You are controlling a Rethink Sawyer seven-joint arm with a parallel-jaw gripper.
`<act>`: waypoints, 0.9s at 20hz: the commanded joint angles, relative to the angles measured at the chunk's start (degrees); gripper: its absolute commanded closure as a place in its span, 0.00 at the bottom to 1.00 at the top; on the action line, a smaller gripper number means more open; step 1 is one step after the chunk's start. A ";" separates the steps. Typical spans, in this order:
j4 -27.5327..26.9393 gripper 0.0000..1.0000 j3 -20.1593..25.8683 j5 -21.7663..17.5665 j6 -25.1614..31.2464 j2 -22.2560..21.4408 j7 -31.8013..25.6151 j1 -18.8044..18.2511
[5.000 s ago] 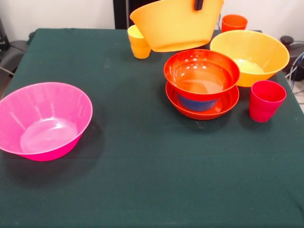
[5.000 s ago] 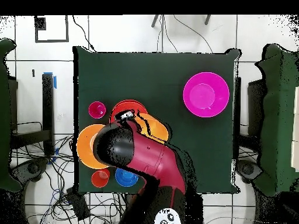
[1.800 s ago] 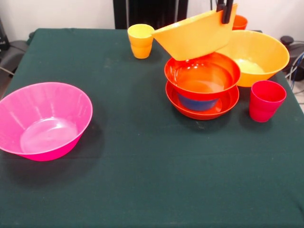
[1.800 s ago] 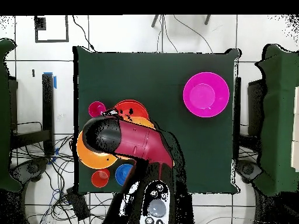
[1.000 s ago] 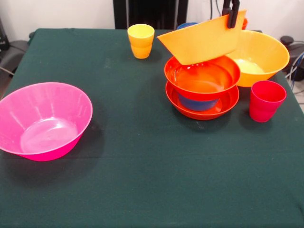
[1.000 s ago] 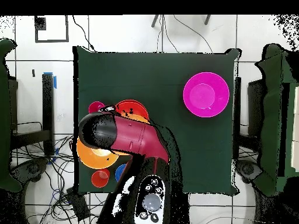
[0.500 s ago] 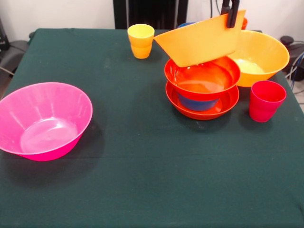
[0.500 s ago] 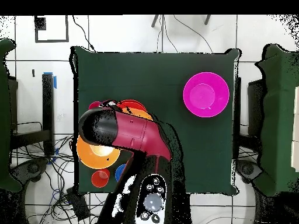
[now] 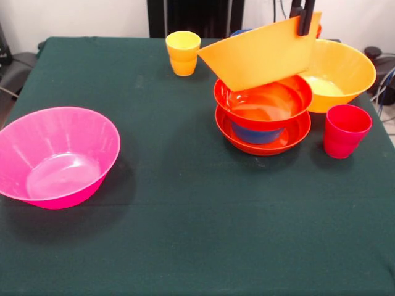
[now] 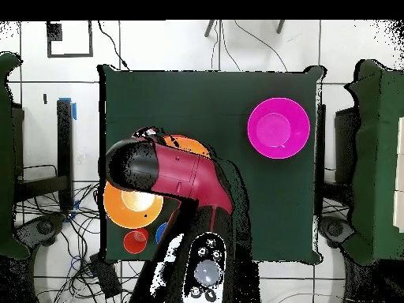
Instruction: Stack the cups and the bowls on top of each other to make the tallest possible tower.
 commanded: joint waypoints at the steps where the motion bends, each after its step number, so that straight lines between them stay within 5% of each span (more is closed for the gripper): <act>1: -3.44 1.00 1.84 -3.71 2.55 3.19 2.44 0.41; 18: -5.26 1.00 -1.60 -3.96 1.19 7.08 3.88 3.76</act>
